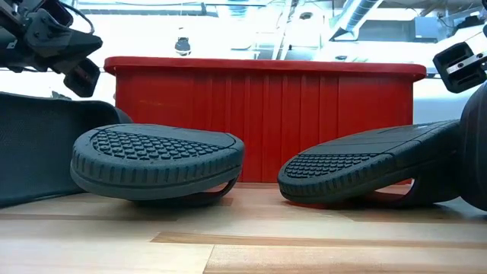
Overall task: Pick and place slides into bin
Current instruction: Put the black slides into the red bin
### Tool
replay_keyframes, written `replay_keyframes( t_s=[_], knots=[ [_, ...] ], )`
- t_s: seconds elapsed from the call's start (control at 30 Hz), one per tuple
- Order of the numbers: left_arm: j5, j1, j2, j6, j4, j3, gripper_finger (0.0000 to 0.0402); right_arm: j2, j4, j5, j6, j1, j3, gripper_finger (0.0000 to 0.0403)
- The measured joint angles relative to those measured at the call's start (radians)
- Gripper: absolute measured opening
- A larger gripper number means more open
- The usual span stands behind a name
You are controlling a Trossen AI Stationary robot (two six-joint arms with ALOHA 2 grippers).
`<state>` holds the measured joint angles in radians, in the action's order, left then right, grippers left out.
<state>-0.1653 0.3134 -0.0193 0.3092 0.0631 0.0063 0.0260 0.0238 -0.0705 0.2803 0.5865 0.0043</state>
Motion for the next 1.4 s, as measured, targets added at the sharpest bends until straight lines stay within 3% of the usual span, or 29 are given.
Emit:
replay_keyframes(
  t_s=[0.33, 0.53, 0.7, 0.87, 1.13, 1.4],
  knots=[
    [0.017, 0.000, 0.000, 0.055, -0.001, 0.000, 0.0000, 0.000, 0.000, 0.000, 0.000, 0.000, 0.000, 0.0000],
    [0.158, 0.001, 0.000, 0.082, 0.017, 0.017, 0.0000, 0.000, 0.000, 0.000, 0.000, 0.000, 0.000, 0.0000],
    [0.135, 0.001, 0.001, 0.026, 0.013, 0.148, 0.0000, 0.000, 0.000, 0.000, 0.000, 0.000, 0.000, 0.0000],
    [0.057, 0.001, -0.045, -0.040, -0.250, 0.339, 0.0000, 0.000, 0.000, 0.000, 0.000, 0.000, 0.000, 0.0000],
    [0.003, 0.001, -0.349, -0.057, -0.489, 0.587, 0.0000, 0.000, 0.000, 0.000, 0.000, 0.000, 0.000, 0.0000],
    [0.072, 0.011, -0.702, -0.104, -0.697, 0.843, 0.0000, 0.000, 0.000, 0.000, 0.000, 0.000, 0.000, 0.0000]
  ],
)
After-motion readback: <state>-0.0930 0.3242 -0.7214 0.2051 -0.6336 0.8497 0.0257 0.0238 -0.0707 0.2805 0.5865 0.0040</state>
